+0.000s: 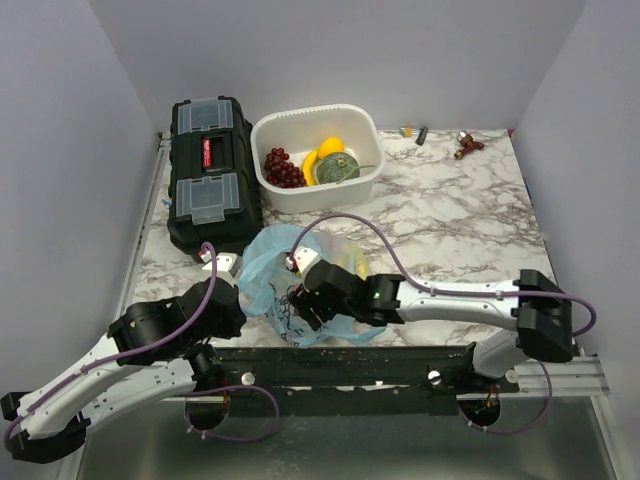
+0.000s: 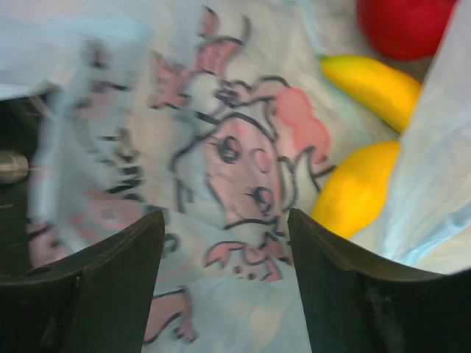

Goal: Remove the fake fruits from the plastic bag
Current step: Adjust the plastic bag at the center of the board, then take out the fake fruit from the plastic bag.

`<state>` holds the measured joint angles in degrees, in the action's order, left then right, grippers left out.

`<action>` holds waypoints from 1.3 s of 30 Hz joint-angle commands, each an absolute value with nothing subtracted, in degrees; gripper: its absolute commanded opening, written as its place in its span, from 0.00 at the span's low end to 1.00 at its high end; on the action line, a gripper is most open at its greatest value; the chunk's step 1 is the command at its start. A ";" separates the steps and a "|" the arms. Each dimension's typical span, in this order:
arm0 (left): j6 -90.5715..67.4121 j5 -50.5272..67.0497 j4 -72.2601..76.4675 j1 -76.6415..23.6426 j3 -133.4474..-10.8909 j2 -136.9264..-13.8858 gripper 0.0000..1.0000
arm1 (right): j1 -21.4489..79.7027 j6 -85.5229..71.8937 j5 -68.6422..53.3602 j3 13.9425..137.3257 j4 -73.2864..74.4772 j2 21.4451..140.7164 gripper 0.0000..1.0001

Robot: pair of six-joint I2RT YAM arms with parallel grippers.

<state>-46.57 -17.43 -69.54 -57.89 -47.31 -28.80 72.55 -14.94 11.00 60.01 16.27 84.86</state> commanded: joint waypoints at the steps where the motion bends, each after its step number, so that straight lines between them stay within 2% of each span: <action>1: -46.27 -18.16 -69.88 -58.01 -47.02 -28.76 0.00 | 72.60 -18.45 24.55 59.01 15.88 91.28 0.59; 4: -46.18 -18.00 -69.77 -58.01 -47.00 -28.44 0.00 | 72.59 -22.05 26.83 57.33 17.64 92.16 0.46; 15: -45.94 -17.75 -69.61 -58.01 -46.93 -28.82 0.00 | 72.65 -38.17 28.10 38.84 16.62 82.42 0.42; 19: -45.96 -17.67 -69.62 -58.01 -46.94 -29.00 0.00 | 72.65 -39.89 30.25 36.76 12.45 80.84 0.46; 27: -45.79 -17.40 -69.53 -58.01 -46.89 -29.55 0.00 | 72.67 -32.38 31.83 46.97 12.71 82.22 0.54; 33: -45.86 -17.45 -69.64 -58.01 -46.96 -29.96 0.00 | 72.66 -26.68 31.17 50.07 8.80 85.21 0.59; 39: -45.88 -17.53 -69.70 -58.01 -46.94 -30.63 0.00 | 72.54 -23.98 36.26 52.13 8.81 89.23 0.71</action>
<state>-46.50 -17.39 -69.54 -57.89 -47.31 -29.95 72.53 -27.46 31.33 50.35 9.82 86.89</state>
